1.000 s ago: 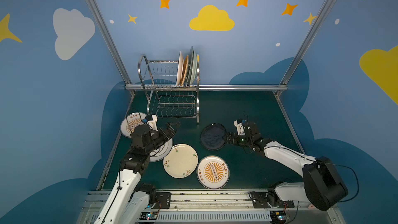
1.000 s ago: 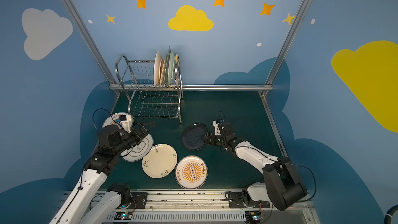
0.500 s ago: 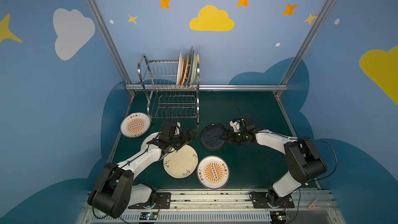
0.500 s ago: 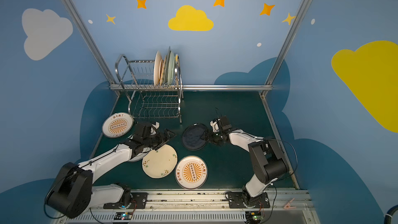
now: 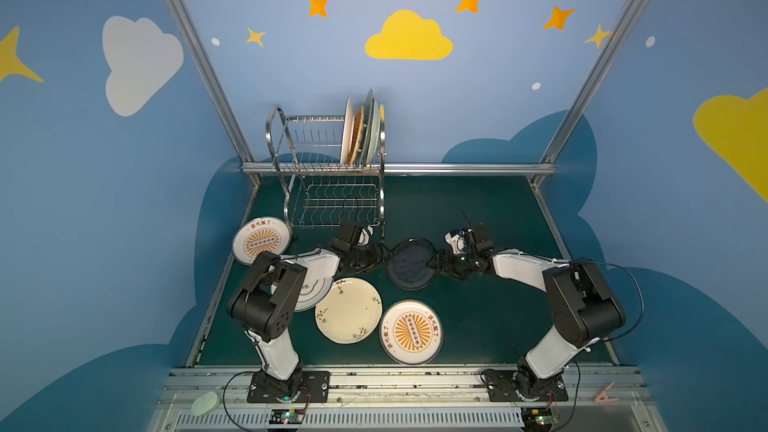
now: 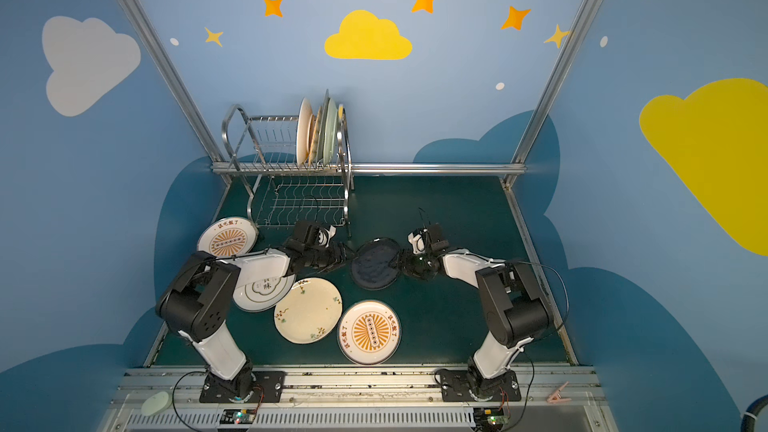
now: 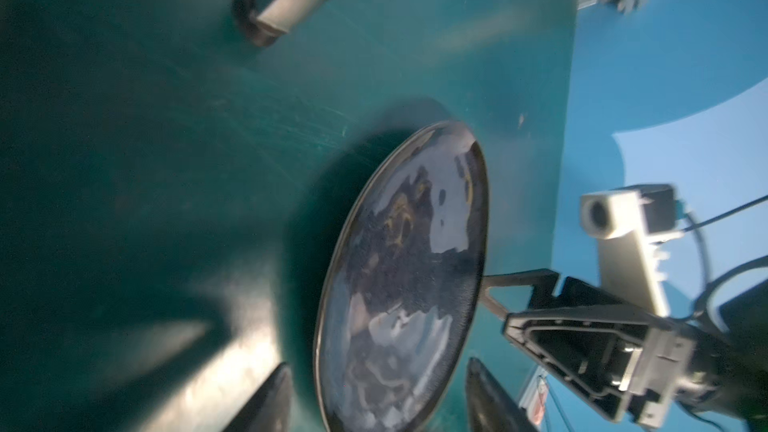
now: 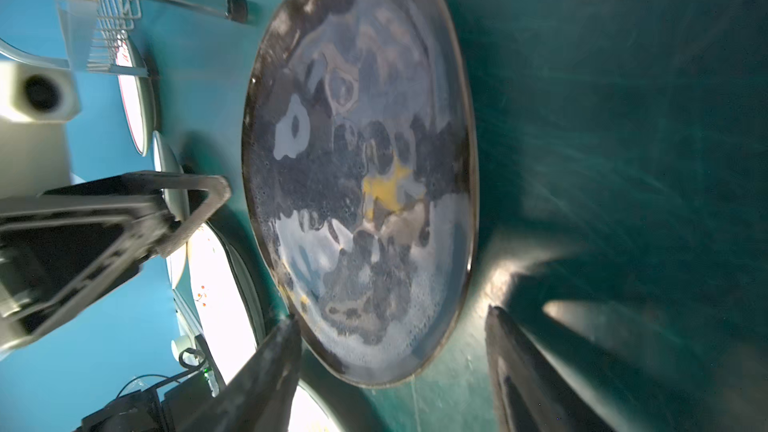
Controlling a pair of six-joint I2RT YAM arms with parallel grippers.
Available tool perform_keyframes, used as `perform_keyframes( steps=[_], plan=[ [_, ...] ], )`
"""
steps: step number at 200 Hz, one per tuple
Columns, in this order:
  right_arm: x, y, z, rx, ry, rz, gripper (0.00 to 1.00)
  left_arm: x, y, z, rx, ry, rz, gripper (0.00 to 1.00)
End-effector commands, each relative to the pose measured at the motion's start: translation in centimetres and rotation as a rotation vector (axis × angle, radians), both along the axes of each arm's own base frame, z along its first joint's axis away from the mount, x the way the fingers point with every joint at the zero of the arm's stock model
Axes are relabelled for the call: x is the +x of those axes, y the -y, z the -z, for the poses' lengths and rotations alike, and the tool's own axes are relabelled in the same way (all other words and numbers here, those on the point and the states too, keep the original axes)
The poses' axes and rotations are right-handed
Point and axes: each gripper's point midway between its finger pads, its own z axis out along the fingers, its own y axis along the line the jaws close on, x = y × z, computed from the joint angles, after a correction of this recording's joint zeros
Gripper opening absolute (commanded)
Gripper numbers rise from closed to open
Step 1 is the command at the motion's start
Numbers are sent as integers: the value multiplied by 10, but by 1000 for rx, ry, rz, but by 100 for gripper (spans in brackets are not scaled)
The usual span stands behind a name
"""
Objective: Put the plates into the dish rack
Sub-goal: 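Reach both grippers to opposite rims of the dark speckled plate, then grip the dark speckled plate's rim with both grippers and tilt it up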
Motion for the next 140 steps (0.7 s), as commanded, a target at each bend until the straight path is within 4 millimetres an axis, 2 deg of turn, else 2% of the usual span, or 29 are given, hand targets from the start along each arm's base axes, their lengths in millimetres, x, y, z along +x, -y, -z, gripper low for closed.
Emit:
perform_keyframes(
  steps=[1, 42, 140],
  plan=[
    [-2, 1, 9, 17, -18, 1, 65, 5, 5, 8, 20, -5, 38, 57],
    [-1, 3, 11, 24, -16, 8, 62, 12, -2, 21, 90, -6, 21, 52],
    [5, -1, 20, 57, -26, 20, 51, 9, 9, 45, 45, -85, 60, 32]
  ],
)
